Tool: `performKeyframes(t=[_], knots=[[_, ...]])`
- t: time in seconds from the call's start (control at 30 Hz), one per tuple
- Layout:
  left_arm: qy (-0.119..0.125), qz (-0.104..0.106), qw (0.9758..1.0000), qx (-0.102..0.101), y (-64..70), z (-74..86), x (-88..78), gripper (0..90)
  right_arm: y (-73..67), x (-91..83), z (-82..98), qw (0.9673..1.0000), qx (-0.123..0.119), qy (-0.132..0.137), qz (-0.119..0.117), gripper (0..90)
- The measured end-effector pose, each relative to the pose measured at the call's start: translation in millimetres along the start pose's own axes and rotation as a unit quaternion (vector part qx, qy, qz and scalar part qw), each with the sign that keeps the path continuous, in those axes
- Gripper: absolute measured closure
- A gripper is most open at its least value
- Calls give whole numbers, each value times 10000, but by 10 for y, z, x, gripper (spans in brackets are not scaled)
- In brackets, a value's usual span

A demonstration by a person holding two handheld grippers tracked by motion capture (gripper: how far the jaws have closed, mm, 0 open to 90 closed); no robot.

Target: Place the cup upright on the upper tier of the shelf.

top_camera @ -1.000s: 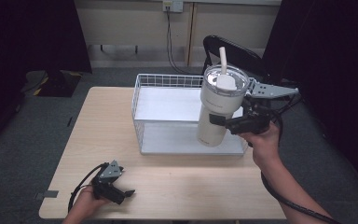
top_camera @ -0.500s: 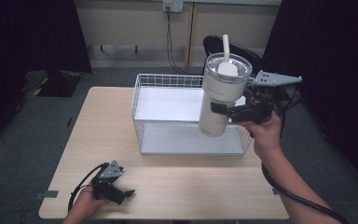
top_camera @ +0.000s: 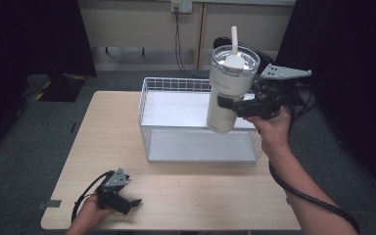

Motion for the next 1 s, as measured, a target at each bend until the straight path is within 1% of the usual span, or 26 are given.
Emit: performKeyframes(t=[0.07,0.17,0.27,0.3,0.47,0.5,0.6,0.7,0.83,0.9,1.0], knots=[[-1,0,10000,0,0,0,0,1,16,28,-11,10000,-9,-26,26,100],[9,16,10000,4,2,0,2,0,38,62,-34,10000,-40,4,66,100],[8,17,10000,3,3,0,1,0,59,103,-63,9999,-22,22,103,100],[8,18,10000,2,3,0,2,0,78,130,-78,9998,-48,11,171,100],[9,17,10000,3,3,0,1,0,120,176,-104,9997,-48,43,227,100],[9,17,10000,2,3,0,2,0,150,203,-111,9995,-27,47,301,100],[-9,34,10000,8,4,2,-2,0,182,236,-110,9994,-5,17,344,99],[-9,35,10000,8,4,2,-2,0,244,300,-94,9989,-20,-41,457,100],[-9,35,10000,6,4,2,-2,0,289,341,-76,9989,16,-46,467,100],[-8,35,10000,7,4,1,-2,0,324,367,-65,9986,-4,-85,530,100],[-7,36,10000,7,4,1,-2,0,377,396,-70,9982,23,-45,594,100]])
Point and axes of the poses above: each handheld gripper's, and its own axes: x roughly forward along the jaws, z roughly out of its underside, y roughly to its right, the point moved 9 cm from there along x, roughly forward along the jaws, and after that the axes turned 3 degrees about x, right-handed, at the moved point
